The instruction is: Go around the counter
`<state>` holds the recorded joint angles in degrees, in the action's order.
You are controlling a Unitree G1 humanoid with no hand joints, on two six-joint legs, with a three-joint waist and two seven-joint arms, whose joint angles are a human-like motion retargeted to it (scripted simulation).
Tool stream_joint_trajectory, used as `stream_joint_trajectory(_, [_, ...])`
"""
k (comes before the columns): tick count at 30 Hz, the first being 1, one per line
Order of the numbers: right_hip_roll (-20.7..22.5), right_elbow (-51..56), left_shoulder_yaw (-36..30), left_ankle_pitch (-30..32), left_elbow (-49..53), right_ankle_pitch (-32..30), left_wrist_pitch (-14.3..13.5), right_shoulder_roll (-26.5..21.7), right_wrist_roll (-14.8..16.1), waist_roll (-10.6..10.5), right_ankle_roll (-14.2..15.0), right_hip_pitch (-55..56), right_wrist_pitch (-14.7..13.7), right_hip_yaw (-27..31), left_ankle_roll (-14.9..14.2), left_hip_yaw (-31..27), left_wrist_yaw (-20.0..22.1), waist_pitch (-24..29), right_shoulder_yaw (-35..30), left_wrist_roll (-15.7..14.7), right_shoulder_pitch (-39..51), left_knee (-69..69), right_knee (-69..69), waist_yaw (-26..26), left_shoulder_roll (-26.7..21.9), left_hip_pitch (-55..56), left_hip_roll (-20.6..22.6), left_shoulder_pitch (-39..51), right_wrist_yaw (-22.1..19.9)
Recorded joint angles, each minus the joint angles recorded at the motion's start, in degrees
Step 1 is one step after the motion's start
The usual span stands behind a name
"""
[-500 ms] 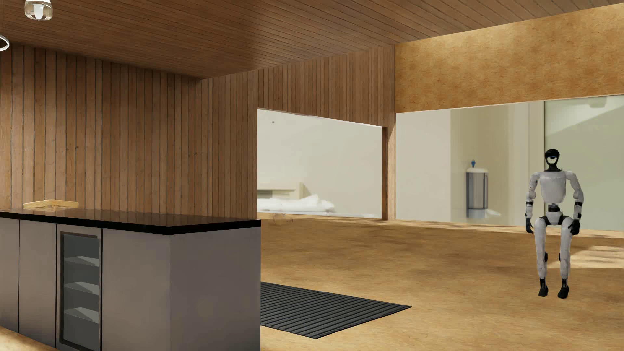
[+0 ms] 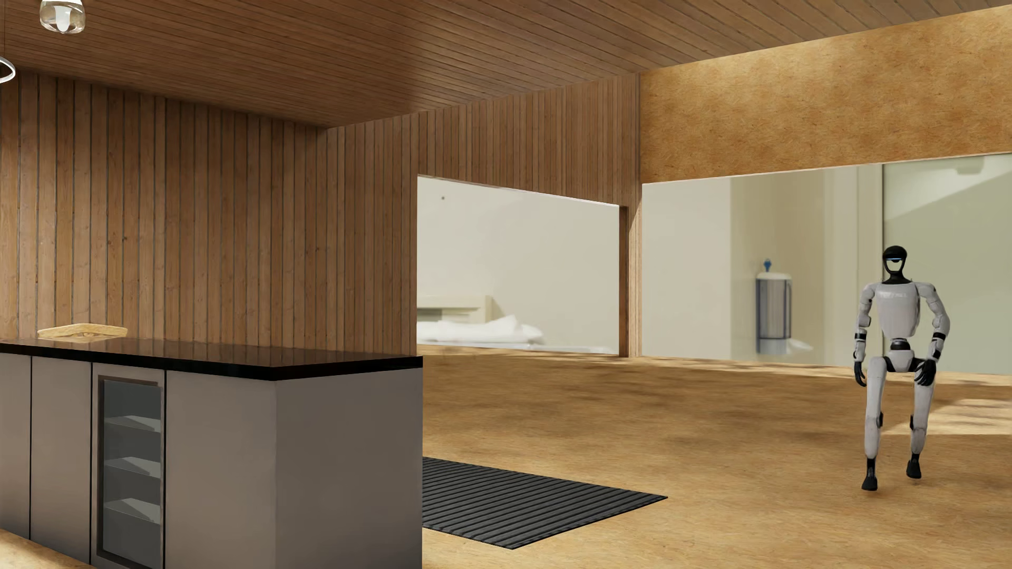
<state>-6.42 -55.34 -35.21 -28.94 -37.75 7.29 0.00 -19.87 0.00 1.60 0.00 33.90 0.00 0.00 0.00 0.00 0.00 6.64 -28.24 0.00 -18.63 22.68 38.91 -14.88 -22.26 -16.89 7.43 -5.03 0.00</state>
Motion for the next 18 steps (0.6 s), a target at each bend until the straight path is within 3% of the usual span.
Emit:
stream_joint_trajectory(2, [-0.4,-1.3,-0.9,0.7,-0.5,1.4,0.0,-0.1,0.0,-0.2,0.0,2.0,0.0,0.0,0.0,0.0,0.0,-0.2,-1.2,0.0,-0.2,0.0,0.0,-1.6,0.2,-3.6,-1.1,0.7,0.0])
stream_joint_trajectory(4, [-0.2,-2.7,-1.2,7.6,-3.7,2.5,0.0,-0.1,0.0,-1.1,0.0,2.9,0.0,0.0,0.0,0.0,0.0,-1.0,0.2,0.0,-0.7,3.0,6.5,-3.8,0.9,-4.7,-2.8,-0.9,0.0])
stream_joint_trajectory(6, [2.0,-4.4,-3.6,23.8,-8.5,5.8,0.0,-0.2,0.0,-2.5,0.0,0.5,0.0,0.0,0.0,0.0,0.0,-1.3,-1.0,0.0,0.0,14.2,12.2,-3.3,1.6,-1.7,-4.8,-2.9,0.0])
stream_joint_trajectory(7, [3.1,-4.3,-4.2,32.3,-10.9,8.0,0.0,0.1,0.0,-1.8,0.0,-2.2,0.0,0.0,0.0,0.0,0.0,-1.3,-1.0,0.0,0.4,24.2,12.9,-1.9,1.7,2.7,-5.0,-3.9,0.0])
stream_joint_trajectory(8, [4.2,-3.2,-4.8,36.7,-12.3,9.9,0.0,0.3,0.0,-1.3,0.0,-5.8,0.0,0.0,0.0,0.0,0.0,-0.9,-0.8,0.0,0.9,36.2,12.4,-0.2,1.5,8.6,-5.1,-4.8,0.0])
stream_joint_trajectory(10, [5.9,0.6,-3.5,35.2,-12.6,12.7,0.0,0.5,0.0,0.0,0.0,-14.8,0.0,0.0,0.0,0.0,0.0,0.3,-0.5,0.0,2.0,52.7,9.0,5.2,1.3,20.8,-4.7,-7.5,0.0])
stream_joint_trajectory(11, [5.9,2.7,-3.1,34.5,-12.6,13.0,0.0,0.5,0.0,1.1,0.0,-19.8,0.0,0.0,0.0,0.0,0.0,0.5,-0.2,0.0,2.9,53.3,5.8,8.2,1.3,26.8,-3.9,-8.6,0.0])
stream_joint_trajectory(14, [5.3,9.3,-3.5,41.9,-12.9,12.8,0.0,-0.4,0.0,3.2,0.0,-35.5,0.0,0.0,0.0,0.0,0.0,1.1,2.4,0.0,4.0,29.6,-5.4,16.8,0.6,39.6,-2.5,-10.8,0.0])
stream_joint_trajectory(15, [5.0,11.3,-3.3,41.8,-12.5,13.8,0.0,-1.0,0.0,3.6,0.0,-40.1,0.0,0.0,0.0,0.0,0.0,0.8,2.1,0.0,4.8,19.0,-8.1,19.5,0.4,42.1,-2.9,-11.5,0.0])
stream_joint_trajectory(16, [4.9,13.0,-3.1,35.4,-12.2,15.3,0.0,-1.6,0.0,3.7,0.0,-43.7,0.0,0.0,0.0,0.0,0.0,0.3,2.5,0.0,5.8,10.6,-9.8,21.2,0.3,44.5,-3.3,-11.8,0.0])
stream_joint_trajectory(17, [4.6,14.1,-3.0,25.3,-11.9,16.7,0.0,-2.1,0.0,3.8,0.0,-47.0,0.0,0.0,0.0,0.0,0.0,0.0,2.7,0.0,6.8,5.8,-10.4,22.6,0.1,46.2,-3.8,-12.3,0.0])
stream_joint_trajectory(18, [4.0,14.4,-2.9,19.7,-11.8,17.3,0.0,-2.4,0.0,4.2,0.0,-49.4,0.0,0.0,0.0,0.0,0.0,-0.1,2.8,0.0,7.9,5.5,-10.2,24.0,0.0,47.3,-4.7,-12.5,0.0])
